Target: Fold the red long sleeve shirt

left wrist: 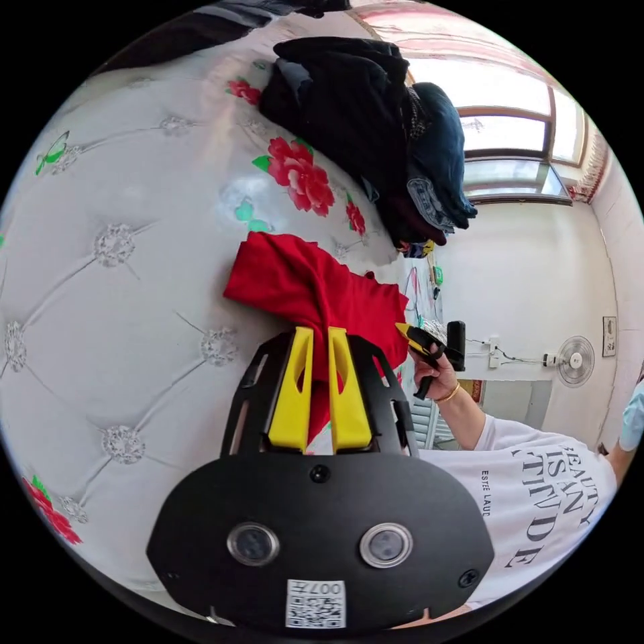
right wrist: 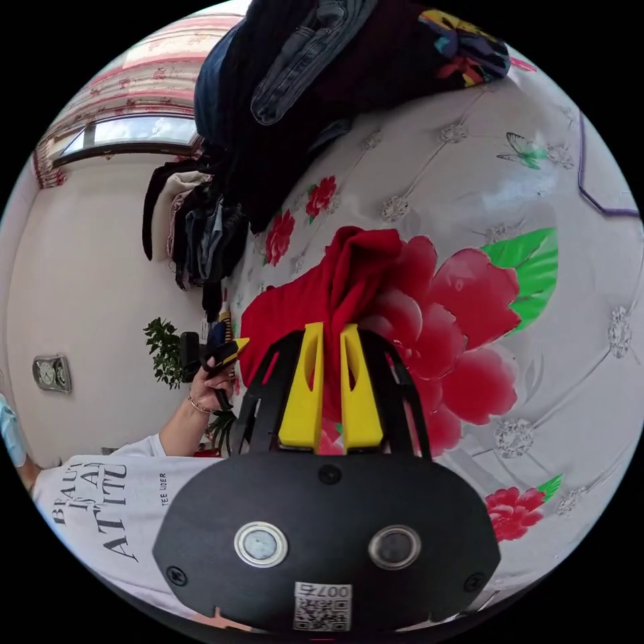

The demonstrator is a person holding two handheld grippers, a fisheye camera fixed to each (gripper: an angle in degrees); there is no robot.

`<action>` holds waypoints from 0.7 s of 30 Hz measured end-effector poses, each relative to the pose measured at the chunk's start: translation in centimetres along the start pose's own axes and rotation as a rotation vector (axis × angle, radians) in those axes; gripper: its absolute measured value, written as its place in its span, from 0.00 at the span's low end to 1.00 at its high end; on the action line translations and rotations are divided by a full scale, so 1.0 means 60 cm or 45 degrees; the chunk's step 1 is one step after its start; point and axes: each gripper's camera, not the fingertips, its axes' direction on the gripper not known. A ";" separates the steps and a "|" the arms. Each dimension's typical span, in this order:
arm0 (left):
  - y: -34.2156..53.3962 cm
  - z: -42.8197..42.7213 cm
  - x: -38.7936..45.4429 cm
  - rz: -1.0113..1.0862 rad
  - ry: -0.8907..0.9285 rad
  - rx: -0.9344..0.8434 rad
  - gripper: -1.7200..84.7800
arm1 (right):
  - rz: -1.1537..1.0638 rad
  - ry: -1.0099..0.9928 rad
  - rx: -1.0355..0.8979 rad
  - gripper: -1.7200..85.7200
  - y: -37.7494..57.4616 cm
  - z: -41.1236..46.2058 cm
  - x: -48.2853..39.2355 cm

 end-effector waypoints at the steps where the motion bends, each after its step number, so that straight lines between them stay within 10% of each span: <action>1: 0.002 0.001 0.029 0.033 0.019 0.016 0.06 | -0.037 -0.002 0.028 0.04 0.005 -0.020 -0.014; 13: -0.038 0.272 0.561 0.519 0.348 -0.320 0.05 | -0.185 0.509 0.464 0.03 0.136 -0.478 -0.132; 21: -0.008 0.477 0.830 0.822 0.363 -0.504 0.08 | 0.194 1.101 0.851 0.06 0.191 -0.742 -0.099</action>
